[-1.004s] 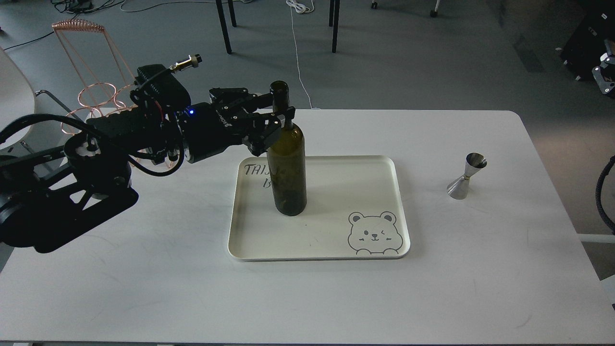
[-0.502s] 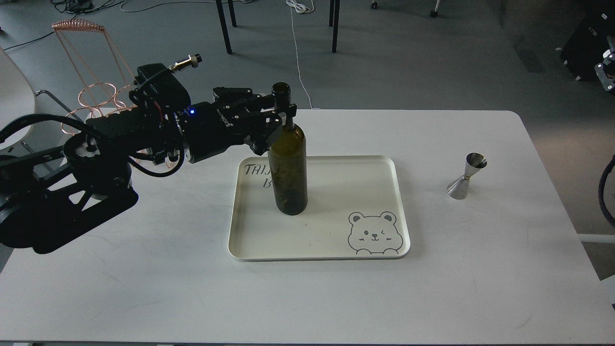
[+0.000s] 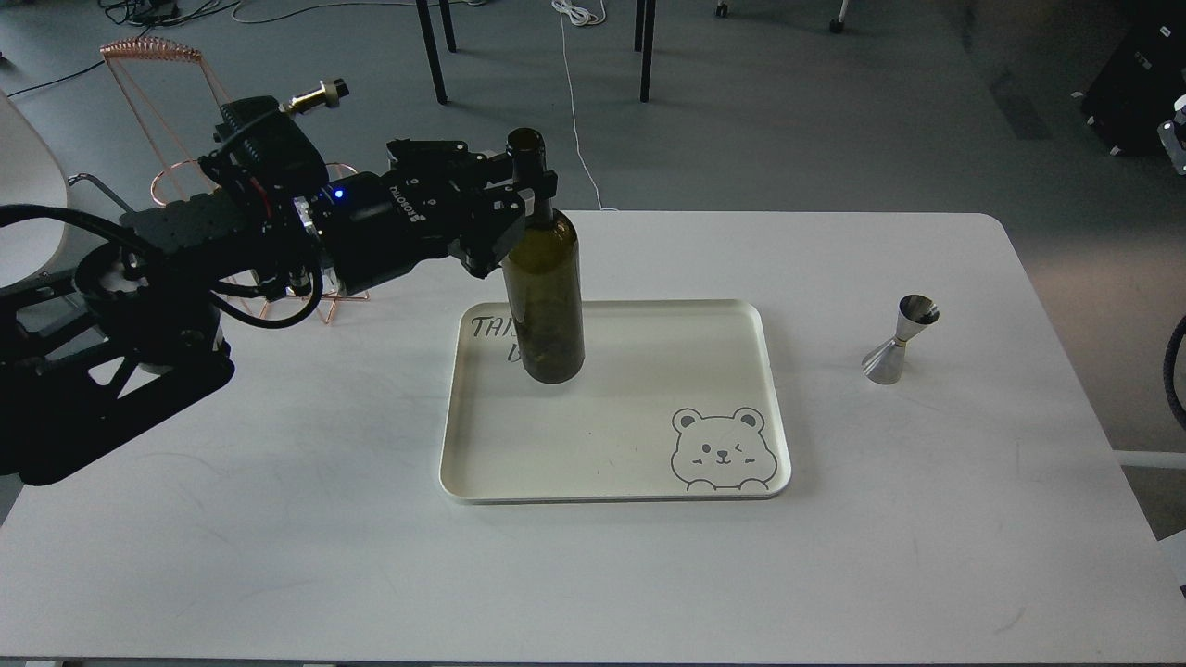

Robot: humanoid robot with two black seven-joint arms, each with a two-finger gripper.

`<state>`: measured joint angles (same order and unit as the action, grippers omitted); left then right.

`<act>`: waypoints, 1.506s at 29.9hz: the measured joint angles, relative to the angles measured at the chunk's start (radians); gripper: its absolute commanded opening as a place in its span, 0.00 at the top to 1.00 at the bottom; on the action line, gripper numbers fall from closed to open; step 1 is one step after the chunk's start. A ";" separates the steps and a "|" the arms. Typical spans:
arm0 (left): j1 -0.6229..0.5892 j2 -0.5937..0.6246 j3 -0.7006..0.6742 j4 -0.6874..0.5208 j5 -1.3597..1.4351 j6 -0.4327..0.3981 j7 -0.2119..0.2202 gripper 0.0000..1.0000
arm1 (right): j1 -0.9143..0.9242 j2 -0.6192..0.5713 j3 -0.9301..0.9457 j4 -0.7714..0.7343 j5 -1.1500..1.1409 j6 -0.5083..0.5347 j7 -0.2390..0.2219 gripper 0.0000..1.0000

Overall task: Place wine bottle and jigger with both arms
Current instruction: 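Lift the bottle and carry it over the copper wine rack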

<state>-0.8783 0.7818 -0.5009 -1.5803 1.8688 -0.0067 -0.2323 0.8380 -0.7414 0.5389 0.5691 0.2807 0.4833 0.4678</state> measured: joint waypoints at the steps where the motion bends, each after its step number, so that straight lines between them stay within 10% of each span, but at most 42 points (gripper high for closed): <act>1: 0.000 0.016 -0.015 -0.001 -0.004 0.000 -0.011 0.82 | 0.001 0.000 0.000 0.000 0.000 0.000 0.000 0.01; 15: -0.074 0.272 -0.059 0.103 -0.137 -0.008 -0.073 0.83 | 0.016 0.002 -0.003 0.001 -0.003 -0.004 0.000 0.01; 24: -0.132 0.280 -0.046 0.335 -0.133 -0.011 -0.111 0.84 | 0.019 0.002 -0.006 0.001 -0.005 -0.005 -0.001 0.01; 45: -0.120 0.260 0.018 0.384 -0.137 -0.002 -0.114 0.84 | 0.016 -0.008 -0.007 -0.001 -0.005 -0.005 -0.001 0.01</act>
<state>-0.9987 1.0417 -0.4827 -1.1966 1.7319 -0.0091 -0.3459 0.8535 -0.7497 0.5322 0.5677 0.2761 0.4785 0.4663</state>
